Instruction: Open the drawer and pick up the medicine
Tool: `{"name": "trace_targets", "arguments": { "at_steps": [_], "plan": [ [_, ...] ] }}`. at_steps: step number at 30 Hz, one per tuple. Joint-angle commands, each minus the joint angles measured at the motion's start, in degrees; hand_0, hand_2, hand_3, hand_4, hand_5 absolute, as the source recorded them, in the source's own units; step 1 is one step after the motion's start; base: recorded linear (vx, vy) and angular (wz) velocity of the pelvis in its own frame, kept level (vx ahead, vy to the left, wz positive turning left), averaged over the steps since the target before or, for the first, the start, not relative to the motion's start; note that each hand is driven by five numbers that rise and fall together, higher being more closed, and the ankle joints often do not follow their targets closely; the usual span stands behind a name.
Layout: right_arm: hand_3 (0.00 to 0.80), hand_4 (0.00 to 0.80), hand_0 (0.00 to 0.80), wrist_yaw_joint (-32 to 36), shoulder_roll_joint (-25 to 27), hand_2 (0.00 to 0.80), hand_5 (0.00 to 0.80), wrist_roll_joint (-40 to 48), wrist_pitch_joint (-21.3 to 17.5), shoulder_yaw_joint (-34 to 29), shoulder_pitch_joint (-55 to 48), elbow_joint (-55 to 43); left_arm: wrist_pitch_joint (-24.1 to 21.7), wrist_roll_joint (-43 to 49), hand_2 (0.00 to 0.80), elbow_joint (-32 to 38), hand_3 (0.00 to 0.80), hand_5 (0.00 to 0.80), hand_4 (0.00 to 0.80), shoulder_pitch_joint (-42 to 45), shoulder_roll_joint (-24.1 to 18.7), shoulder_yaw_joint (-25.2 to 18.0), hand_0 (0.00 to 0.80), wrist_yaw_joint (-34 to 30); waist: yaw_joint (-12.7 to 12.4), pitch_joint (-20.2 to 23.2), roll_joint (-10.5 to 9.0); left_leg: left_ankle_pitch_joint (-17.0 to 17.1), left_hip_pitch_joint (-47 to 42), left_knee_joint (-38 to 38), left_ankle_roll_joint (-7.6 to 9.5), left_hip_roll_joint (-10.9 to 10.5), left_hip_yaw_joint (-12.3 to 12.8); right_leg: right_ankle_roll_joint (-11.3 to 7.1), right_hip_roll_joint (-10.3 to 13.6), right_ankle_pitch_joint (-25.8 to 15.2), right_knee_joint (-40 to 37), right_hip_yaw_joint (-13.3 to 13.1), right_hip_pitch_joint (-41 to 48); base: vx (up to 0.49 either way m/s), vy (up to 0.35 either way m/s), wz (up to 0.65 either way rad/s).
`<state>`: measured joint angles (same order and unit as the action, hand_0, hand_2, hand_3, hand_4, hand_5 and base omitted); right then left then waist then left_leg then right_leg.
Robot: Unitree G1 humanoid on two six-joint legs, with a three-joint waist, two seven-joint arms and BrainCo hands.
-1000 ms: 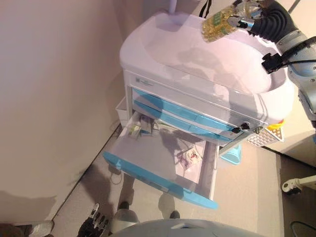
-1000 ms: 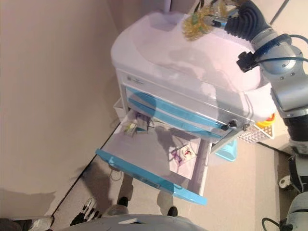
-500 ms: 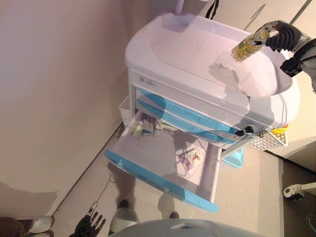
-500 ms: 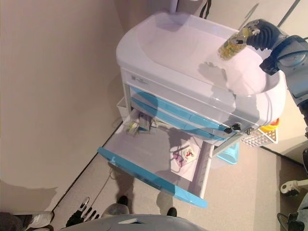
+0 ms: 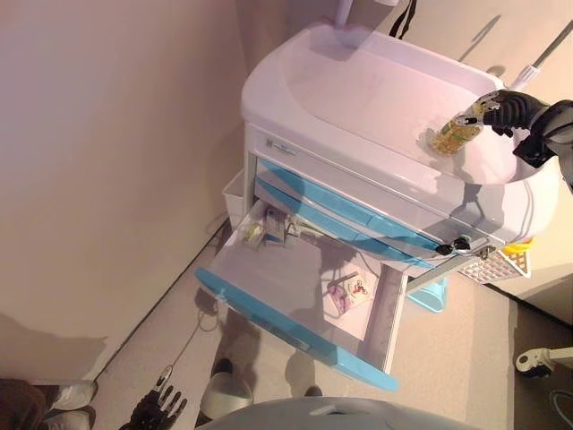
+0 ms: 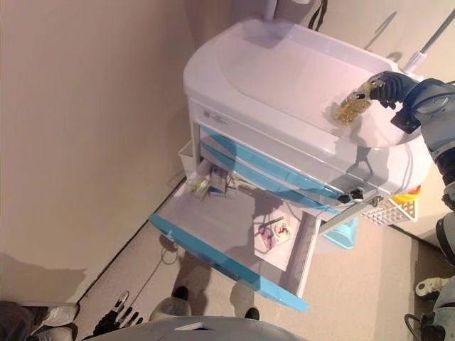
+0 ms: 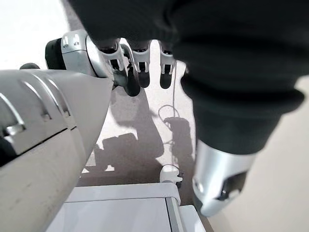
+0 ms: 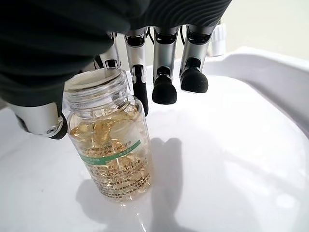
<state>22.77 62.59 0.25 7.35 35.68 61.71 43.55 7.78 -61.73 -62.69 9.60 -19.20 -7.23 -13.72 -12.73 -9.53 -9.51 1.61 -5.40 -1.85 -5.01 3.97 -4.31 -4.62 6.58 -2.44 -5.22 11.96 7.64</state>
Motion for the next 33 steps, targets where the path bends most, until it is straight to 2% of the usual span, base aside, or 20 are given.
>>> {"name": "trace_targets", "arguments": {
  "at_steps": [1,9,10,11,23,33],
  "plan": [
    [0.800,0.800,0.800,3.3,0.4,0.800,0.800,-4.6,-2.3,4.6,2.7,1.6,0.8,1.9,0.000,0.7,0.000,0.000,0.000,0.1,-3.1,0.7,0.000,-0.2,-1.7,0.8,0.14,-2.4,2.9,1.8,2.65,-1.6,-2.7,-2.88,1.6,1.5,5.4,1.2,-0.8,0.000,0.000,0.00],
    [0.800,0.800,0.800,2.5,-1.6,0.800,0.800,-8.4,-2.8,4.7,1.2,4.8,1.4,2.4,0.000,1.1,0.000,0.000,0.000,-0.2,-3.6,1.1,0.000,-0.3,-2.6,0.2,0.17,-2.2,3.1,1.7,2.70,-1.6,-3.5,-2.76,1.3,1.6,5.6,1.4,-0.7,0.001,-0.004,0.01],
    [0.163,0.163,0.163,2.2,-1.7,0.163,0.163,-8.8,-2.9,4.6,1.1,4.9,1.4,2.3,0.000,1.1,0.000,0.000,0.000,-0.2,-3.7,1.1,0.000,-0.3,-2.6,0.1,0.13,-2.2,3.0,1.6,2.71,-1.6,-3.5,-2.76,1.2,1.6,5.6,1.4,-0.8,0.000,-0.014,0.07],
    [0.000,0.000,0.000,2.1,-1.8,0.000,0.000,-9.0,-2.8,4.7,1.2,4.9,1.5,2.4,0.000,1.0,0.000,0.000,0.000,-0.2,-3.7,1.1,0.000,-0.5,-2.7,0.1,0.10,-2.1,3.1,1.6,2.71,-1.7,-3.5,-2.75,1.2,1.6,5.6,1.4,-0.8,0.000,-0.009,0.07],
    [0.000,0.000,0.000,0.1,-1.9,0.000,0.000,-9.4,-1.9,3.7,1.5,3.6,1.5,2.5,0.000,1.5,0.000,0.000,0.000,0.1,-3.7,0.9,0.000,-0.6,-2.5,0.3,0.43,-2.2,3.0,1.9,2.85,-1.8,-3.4,-2.81,1.2,1.6,5.9,1.0,-0.9,0.000,0.000,0.00],
    [0.000,0.000,0.000,-5.3,0.4,0.000,0.000,-9.1,-1.2,3.7,3.3,0.2,1.6,2.0,0.000,1.6,0.000,0.000,0.000,0.5,-3.5,1.2,0.000,-0.8,-1.5,0.6,0.67,-2.2,2.6,1.8,2.77,-1.6,-2.9,-2.86,1.2,1.5,5.8,0.5,-0.9,0.000,0.000,0.00]
  ]
}}
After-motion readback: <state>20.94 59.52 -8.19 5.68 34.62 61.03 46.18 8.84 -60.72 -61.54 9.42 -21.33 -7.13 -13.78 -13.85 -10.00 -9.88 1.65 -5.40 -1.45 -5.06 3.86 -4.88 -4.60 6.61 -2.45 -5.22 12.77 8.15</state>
